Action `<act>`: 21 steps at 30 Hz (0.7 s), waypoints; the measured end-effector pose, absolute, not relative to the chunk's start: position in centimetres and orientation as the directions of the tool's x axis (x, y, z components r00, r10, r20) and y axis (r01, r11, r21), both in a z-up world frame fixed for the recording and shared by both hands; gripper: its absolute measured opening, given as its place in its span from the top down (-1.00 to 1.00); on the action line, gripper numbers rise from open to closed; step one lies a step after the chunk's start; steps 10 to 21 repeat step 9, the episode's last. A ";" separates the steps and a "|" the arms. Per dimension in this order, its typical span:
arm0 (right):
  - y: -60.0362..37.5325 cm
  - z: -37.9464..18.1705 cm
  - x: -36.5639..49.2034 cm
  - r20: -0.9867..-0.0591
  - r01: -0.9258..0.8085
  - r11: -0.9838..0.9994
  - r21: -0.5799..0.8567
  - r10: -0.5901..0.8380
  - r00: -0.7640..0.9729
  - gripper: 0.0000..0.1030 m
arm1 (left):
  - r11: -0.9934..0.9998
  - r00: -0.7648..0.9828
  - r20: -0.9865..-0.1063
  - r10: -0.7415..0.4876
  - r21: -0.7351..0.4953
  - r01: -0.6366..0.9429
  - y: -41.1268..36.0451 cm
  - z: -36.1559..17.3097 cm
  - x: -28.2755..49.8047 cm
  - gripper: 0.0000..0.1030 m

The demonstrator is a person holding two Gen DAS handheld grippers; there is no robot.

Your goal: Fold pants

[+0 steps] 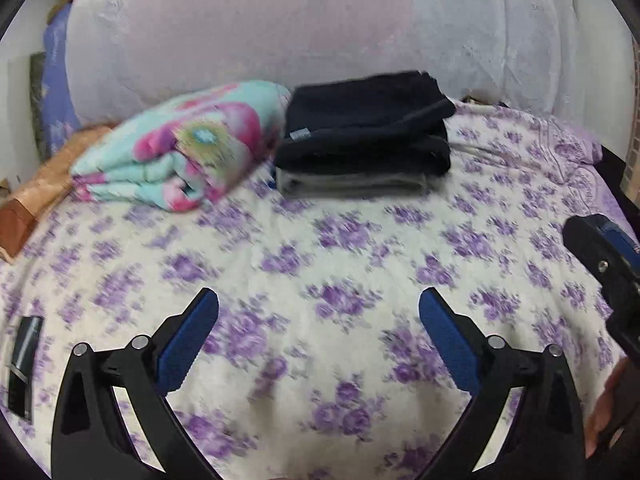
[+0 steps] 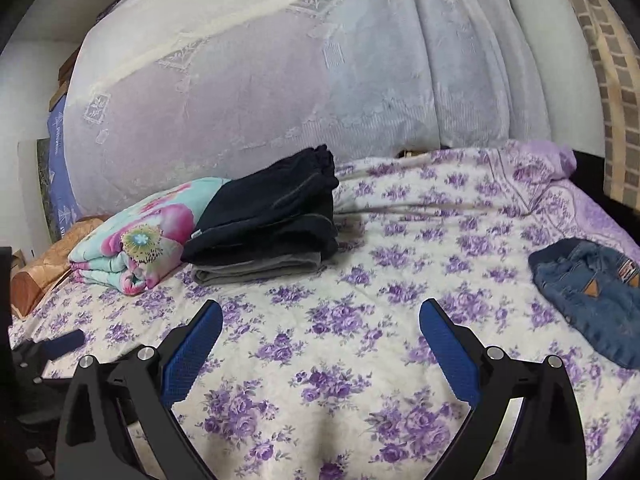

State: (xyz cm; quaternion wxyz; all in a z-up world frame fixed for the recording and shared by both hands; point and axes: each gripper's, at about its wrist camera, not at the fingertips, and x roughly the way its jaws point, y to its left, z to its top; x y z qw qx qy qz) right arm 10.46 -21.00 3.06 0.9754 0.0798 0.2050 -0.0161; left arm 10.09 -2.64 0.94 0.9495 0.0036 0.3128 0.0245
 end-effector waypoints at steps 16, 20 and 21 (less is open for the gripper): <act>-20.8 2.5 10.7 -0.427 0.052 0.986 0.156 0.019 0.904 -0.93 | 0.998 0.789 -0.610 0.070 0.050 -0.049 -3.7 0.2 10.0 -0.90; -20.8 2.5 10.7 -0.427 0.052 0.986 0.156 0.019 0.904 -0.93 | 0.998 0.789 -0.610 0.070 0.050 -0.049 -3.7 0.2 10.0 -0.90; -20.8 2.5 10.7 -0.427 0.052 0.986 0.156 0.019 0.904 -0.93 | 0.998 0.789 -0.610 0.070 0.050 -0.049 -3.7 0.2 10.0 -0.90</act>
